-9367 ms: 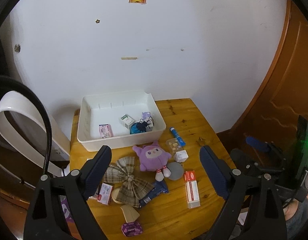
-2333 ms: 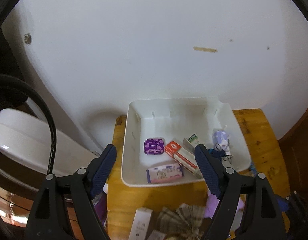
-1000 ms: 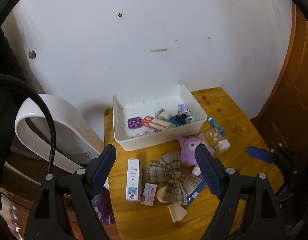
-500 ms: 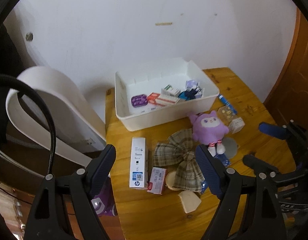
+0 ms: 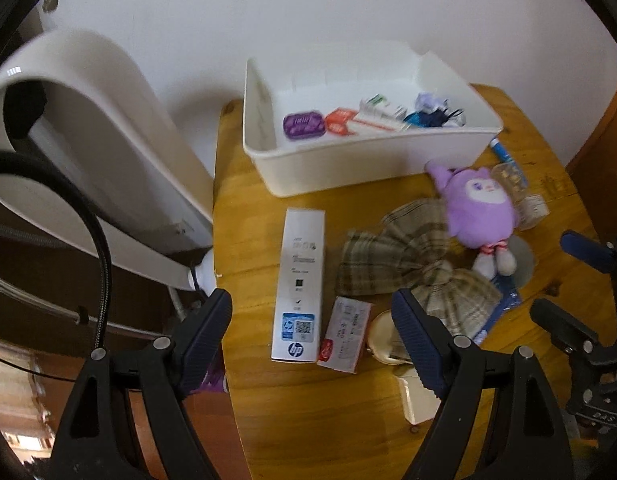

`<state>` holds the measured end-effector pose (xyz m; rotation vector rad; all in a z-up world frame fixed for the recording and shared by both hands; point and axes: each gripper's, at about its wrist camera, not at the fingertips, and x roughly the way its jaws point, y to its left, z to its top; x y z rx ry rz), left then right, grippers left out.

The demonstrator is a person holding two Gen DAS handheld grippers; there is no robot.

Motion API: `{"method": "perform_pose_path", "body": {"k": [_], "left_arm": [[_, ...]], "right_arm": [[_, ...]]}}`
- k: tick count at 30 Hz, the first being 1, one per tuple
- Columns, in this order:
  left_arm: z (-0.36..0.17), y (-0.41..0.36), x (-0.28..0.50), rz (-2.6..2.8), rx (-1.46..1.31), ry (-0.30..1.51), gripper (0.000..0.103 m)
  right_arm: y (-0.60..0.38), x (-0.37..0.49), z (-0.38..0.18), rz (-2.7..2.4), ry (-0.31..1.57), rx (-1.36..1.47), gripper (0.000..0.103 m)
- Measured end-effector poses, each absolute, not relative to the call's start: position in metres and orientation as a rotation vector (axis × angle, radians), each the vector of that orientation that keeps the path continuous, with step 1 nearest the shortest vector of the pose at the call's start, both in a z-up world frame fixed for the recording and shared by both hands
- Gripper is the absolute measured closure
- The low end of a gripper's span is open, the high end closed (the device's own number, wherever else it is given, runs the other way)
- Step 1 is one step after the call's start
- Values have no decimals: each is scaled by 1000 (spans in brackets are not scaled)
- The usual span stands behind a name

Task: Organize objects
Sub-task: 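Withdraw both grippers from the tray toward the HP box and plaid bow, then grasp the white HP box with the left gripper while the right gripper grasps the plaid bow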

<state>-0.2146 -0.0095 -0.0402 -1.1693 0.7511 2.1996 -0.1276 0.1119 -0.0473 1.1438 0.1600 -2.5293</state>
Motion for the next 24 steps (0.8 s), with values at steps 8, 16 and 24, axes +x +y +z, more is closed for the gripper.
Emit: {"method": "perform_pose_path", "body": {"k": [8, 16, 24], "left_arm": [[-69, -10, -239, 2177, -1281, 746, 19], [-91, -8, -258, 2173, -1351, 745, 19], [-107, -4, -267, 2164, -1390, 758, 19]], "right_arm": [[106, -139, -65, -2502, 179, 1181, 35], [91, -156, -87, -2454, 199, 1231, 35], [70, -168, -105, -2428, 286, 1251, 35]]}}
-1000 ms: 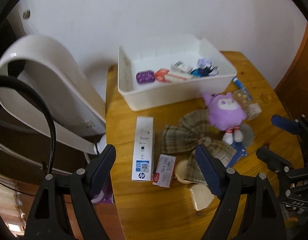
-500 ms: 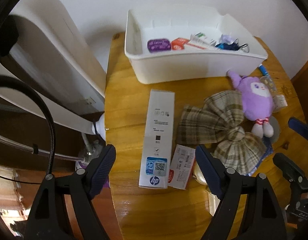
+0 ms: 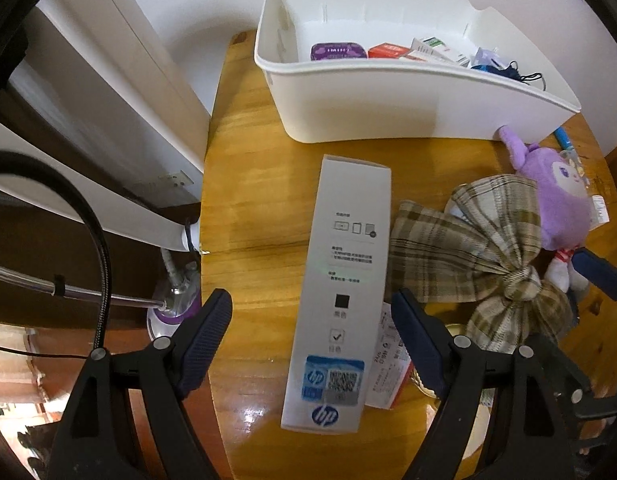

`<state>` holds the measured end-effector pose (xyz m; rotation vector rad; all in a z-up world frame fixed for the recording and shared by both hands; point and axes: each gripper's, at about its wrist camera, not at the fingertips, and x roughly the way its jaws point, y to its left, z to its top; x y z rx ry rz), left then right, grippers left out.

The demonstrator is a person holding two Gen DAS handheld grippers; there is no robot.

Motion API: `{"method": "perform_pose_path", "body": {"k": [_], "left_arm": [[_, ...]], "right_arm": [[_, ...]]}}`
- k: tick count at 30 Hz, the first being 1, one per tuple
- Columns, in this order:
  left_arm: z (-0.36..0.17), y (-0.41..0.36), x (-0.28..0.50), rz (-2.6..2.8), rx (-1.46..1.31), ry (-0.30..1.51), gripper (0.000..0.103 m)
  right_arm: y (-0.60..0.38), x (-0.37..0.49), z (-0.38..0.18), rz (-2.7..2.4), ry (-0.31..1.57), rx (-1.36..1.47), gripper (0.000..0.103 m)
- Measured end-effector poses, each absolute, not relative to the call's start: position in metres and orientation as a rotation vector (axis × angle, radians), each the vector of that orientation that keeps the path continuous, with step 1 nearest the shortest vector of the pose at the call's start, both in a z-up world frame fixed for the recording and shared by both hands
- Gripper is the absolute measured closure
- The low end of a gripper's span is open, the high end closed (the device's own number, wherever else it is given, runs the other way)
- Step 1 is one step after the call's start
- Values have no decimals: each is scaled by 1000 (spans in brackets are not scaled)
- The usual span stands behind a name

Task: Organize objects
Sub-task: 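Grasp the white HP box with the left gripper while the right gripper grasps the plaid bow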

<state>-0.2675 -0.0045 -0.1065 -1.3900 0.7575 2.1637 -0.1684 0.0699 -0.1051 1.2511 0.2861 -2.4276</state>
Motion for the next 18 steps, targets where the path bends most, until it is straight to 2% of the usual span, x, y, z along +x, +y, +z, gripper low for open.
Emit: {"method": "perform_pose_path", "body": {"k": [5, 10, 12, 15, 18], "left_arm": [[-116, -4, -271, 2156, -1422, 744, 19], [-122, -3, -276, 2148, -1458, 722, 20], [-126, -3, -278, 2137, -1477, 718, 20], [-131, -3, -279, 2127, -1487, 729, 28], [-130, -4, -279, 2094, -1478, 705, 38]], "right_arm": [[59, -174, -120, -2410, 356, 1274, 36], [53, -179, -135, -2373, 398, 1319, 52], [53, -181, -140, -2353, 390, 1343, 62], [56, -182, -142, -2335, 345, 1351, 76], [56, -179, -140, -2335, 356, 1328, 80]]}}
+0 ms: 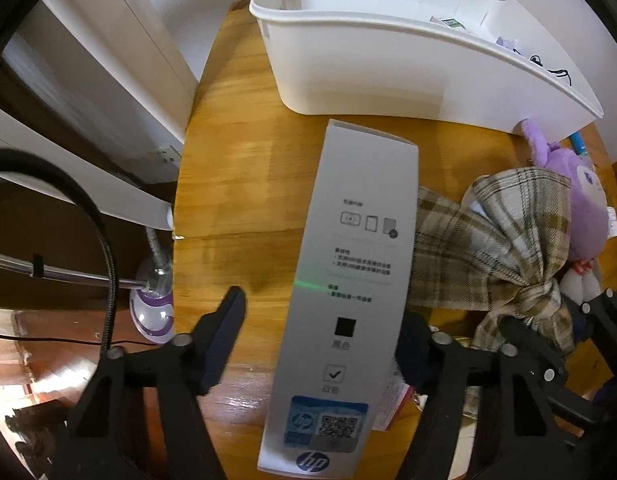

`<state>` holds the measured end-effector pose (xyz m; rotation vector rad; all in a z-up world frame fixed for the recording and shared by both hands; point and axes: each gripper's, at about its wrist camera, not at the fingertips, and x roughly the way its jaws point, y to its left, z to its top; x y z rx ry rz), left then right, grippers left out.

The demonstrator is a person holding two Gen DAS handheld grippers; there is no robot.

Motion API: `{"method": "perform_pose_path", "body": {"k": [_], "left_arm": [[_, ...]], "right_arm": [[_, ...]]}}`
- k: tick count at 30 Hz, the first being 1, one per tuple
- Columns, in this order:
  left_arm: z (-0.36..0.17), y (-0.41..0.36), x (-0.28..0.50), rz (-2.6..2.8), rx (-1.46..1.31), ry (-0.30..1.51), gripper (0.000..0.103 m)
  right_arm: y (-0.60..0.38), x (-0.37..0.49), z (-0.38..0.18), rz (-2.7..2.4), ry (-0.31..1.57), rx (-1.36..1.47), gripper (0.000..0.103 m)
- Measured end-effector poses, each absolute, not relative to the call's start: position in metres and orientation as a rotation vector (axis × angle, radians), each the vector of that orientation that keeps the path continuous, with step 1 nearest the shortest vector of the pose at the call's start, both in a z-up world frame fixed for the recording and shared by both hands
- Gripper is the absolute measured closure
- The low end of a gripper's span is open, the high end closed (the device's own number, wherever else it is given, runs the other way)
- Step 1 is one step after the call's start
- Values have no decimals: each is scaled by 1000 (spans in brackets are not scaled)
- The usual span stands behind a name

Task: Organize objects
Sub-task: 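Grasp the white HP box with the left gripper while the right gripper grasps the plaid bow, then carry the HP box and plaid bow up over the white tray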

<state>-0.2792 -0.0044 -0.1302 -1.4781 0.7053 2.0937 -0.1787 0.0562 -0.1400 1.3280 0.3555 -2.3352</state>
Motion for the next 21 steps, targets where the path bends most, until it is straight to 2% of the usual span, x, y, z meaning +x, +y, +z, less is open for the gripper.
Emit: {"method": "perform_pose_path", "body": {"k": [2, 4, 13, 21], "left_arm": [[-129, -4, -278, 2081, -1478, 700, 60], [-129, -3, -277, 2080, -1474, 728, 67], [-95, -7, -264, 2122, -1354, 723, 68], [-26, -1, -235, 2100, -1185, 685, 68]], "right_arm": [[57, -176, -137, -2340, 357, 1315, 82], [59, -174, -133, -2342, 341, 1301, 83], [75, -156, -100, -2376, 270, 1222, 83], [101, -132, -52, -2439, 218, 1124, 83]]}}
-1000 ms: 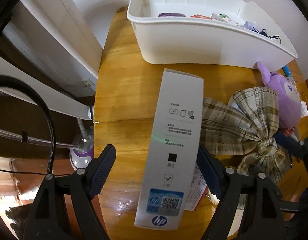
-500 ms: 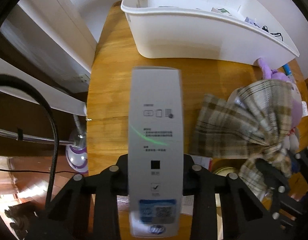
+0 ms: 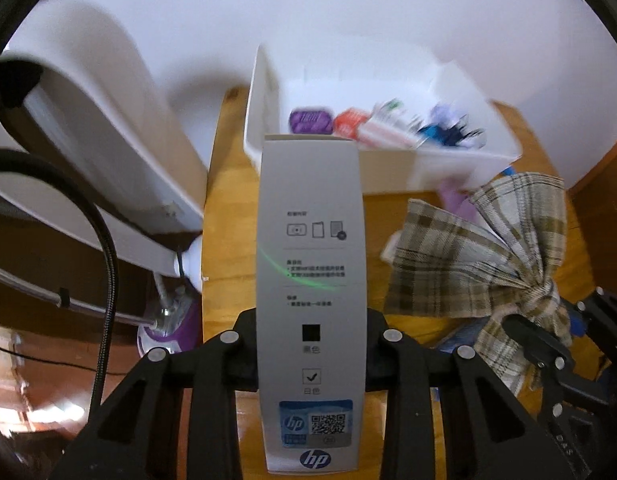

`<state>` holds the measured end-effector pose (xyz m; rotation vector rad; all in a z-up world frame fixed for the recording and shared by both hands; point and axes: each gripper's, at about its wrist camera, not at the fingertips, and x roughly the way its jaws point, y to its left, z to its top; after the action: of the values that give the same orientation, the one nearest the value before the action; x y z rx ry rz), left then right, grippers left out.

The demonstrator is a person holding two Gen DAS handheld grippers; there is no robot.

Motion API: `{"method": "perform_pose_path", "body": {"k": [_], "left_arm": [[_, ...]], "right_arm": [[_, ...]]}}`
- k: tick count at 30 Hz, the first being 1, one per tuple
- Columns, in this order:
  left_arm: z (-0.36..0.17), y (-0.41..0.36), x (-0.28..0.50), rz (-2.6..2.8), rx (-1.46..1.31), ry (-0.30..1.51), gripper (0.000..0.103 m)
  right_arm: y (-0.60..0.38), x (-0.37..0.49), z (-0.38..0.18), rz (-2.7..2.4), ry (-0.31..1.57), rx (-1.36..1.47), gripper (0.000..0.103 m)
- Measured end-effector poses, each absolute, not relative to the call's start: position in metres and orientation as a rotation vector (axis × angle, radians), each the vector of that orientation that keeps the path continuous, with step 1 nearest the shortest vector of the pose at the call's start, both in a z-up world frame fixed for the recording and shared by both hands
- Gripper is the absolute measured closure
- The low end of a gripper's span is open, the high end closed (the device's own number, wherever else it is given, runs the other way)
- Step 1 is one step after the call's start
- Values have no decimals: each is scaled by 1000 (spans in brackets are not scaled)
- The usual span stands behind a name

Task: Organize objects
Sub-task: 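Carry the HP box and plaid bow up over the white tray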

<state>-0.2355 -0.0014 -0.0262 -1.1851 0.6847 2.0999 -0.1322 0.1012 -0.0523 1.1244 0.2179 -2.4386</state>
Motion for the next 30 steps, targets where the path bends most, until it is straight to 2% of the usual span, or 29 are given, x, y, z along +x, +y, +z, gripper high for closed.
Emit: {"method": "perform_pose_path", "body": {"k": [10, 19, 25, 30], "left_arm": [[77, 9, -191, 2111, -888, 749, 68], [148, 36, -186, 2134, -669, 777, 68], [168, 69, -198, 2169, -576, 795, 68], [155, 102, -228, 2204, -611, 805, 68]], "right_arm": [[132, -132, 50, -2560, 211, 941, 83], [154, -148, 139, -2695, 187, 773, 83], [161, -184, 178, -2769, 142, 710, 83], [164, -230, 176, -2826, 129, 728, 83]]}}
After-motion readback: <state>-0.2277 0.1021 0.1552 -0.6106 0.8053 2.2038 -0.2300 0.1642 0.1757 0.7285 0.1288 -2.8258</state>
